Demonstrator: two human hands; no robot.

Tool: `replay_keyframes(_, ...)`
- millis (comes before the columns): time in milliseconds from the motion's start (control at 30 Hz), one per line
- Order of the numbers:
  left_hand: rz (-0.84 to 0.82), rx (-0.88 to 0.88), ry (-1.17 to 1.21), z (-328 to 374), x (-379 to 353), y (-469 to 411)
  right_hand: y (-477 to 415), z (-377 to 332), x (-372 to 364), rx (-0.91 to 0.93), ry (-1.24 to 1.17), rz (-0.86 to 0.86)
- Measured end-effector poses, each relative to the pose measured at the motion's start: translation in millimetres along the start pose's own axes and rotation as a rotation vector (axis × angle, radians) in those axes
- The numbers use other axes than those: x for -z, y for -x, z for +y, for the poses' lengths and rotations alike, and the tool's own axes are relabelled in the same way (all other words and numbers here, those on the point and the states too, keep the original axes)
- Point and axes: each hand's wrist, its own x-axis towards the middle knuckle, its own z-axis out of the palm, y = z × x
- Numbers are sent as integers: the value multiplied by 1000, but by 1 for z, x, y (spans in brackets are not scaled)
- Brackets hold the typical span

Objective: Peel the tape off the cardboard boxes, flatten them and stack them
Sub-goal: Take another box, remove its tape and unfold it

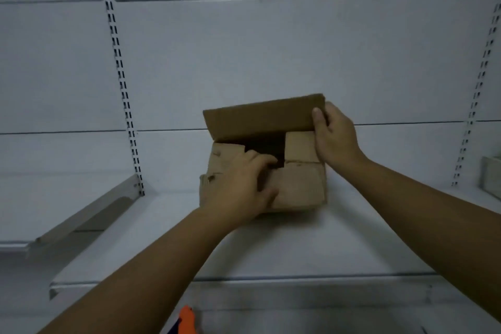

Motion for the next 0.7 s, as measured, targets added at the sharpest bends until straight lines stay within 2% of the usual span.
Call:
replay_keyframes(67, -21, -57, 29, 7, -9, 6, 14, -14, 10, 108, -7, 10)
replay_keyframes(133, -72, -31, 98, 19, -22, 21, 32, -12, 19, 164, 22, -32)
replay_keyframes(267, -283, -18, 208, 35, -62, 61, 57, 16, 36, -13, 6, -122)
replay_keyframes(367, -441, 137, 596, 40, -78, 74, 67, 26, 42, -122, -71, -179)
replay_keyframes(467, -245, 414, 1003, 46, -87, 67, 75, 30, 42, -131, -125, -198)
replay_keyframes(500, -217, 442, 1057, 49, -89, 64, 76, 31, 42, -138, -139, -198)
replay_keyframes(633, -352, 245, 974, 58, -90, 62, 72, 36, 47, -172, -176, -173)
replay_keyframes(700, -464, 183, 1035, 64, -85, 62, 70, 37, 49, -175, -197, -180)
